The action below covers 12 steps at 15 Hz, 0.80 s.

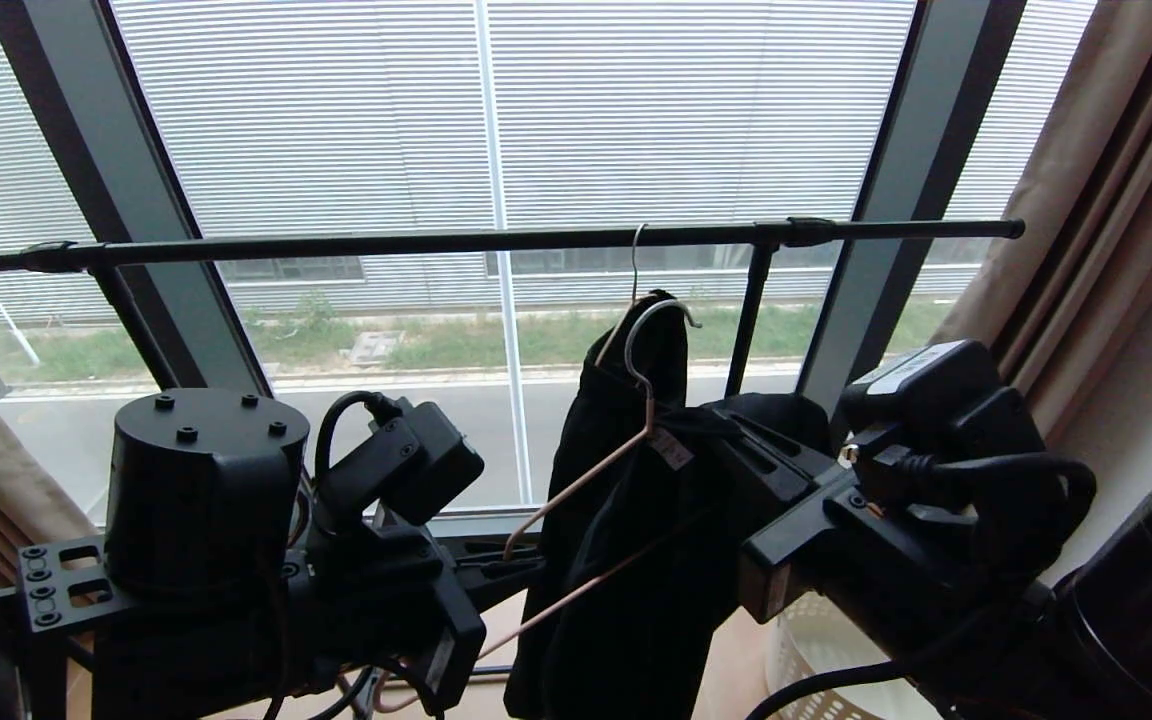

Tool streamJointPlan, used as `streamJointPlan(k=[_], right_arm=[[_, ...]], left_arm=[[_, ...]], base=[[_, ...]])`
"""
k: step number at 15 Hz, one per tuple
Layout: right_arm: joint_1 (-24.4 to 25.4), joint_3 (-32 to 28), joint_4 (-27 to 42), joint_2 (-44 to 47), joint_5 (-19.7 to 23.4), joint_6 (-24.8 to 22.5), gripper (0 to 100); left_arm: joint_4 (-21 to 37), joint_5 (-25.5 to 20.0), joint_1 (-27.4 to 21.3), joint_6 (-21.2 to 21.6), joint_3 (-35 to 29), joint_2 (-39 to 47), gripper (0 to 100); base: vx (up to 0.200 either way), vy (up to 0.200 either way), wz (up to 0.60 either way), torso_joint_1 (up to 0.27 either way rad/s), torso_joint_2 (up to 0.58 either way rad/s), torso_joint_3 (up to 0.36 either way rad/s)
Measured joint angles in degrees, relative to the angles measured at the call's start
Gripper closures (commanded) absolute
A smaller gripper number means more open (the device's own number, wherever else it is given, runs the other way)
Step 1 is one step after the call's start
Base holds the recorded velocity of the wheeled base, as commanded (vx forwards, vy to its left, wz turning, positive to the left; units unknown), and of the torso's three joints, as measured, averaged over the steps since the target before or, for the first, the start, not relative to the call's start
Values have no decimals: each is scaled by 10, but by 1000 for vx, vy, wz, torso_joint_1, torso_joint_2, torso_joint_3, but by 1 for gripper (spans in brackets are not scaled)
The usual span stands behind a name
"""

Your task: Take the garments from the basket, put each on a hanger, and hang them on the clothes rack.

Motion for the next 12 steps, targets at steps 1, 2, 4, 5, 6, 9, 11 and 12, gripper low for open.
streamJointPlan(k=[1,2,4,5,6,9,11,12], right_arm=[[1,2,0,-6,0,0,100],[1,2,0,-11,0,-1,100],[1,2,3,-20,0,-2,100],[1,1,4,-24,0,-2,100],[0,1,4,-27,0,-2,100],[-1,2,4,-29,0,-2,100],[-1,3,4,-29,0,-2,100],[-1,3,4,-29,0,-1,100]], left_arm=[[-21,0,0,0,3,0,100],[-33,0,0,0,9,0,100],[-55,0,0,0,20,-1,100],[-64,0,0,0,25,-1,100],[-78,0,0,0,32,-1,100],[-129,-1,0,-1,51,-1,100],[-148,-2,-1,-1,60,-1,100],[-154,-1,-1,-1,64,-1,100]], base=[[0,0,0,0,0,0],[0,0,0,0,0,0],[0,0,0,0,0,0],[0,0,0,0,0,0],[0,0,0,0,0,0],[0,0,0,0,0,0],[0,0,0,0,0,0],[0,0,0,0,0,0]])
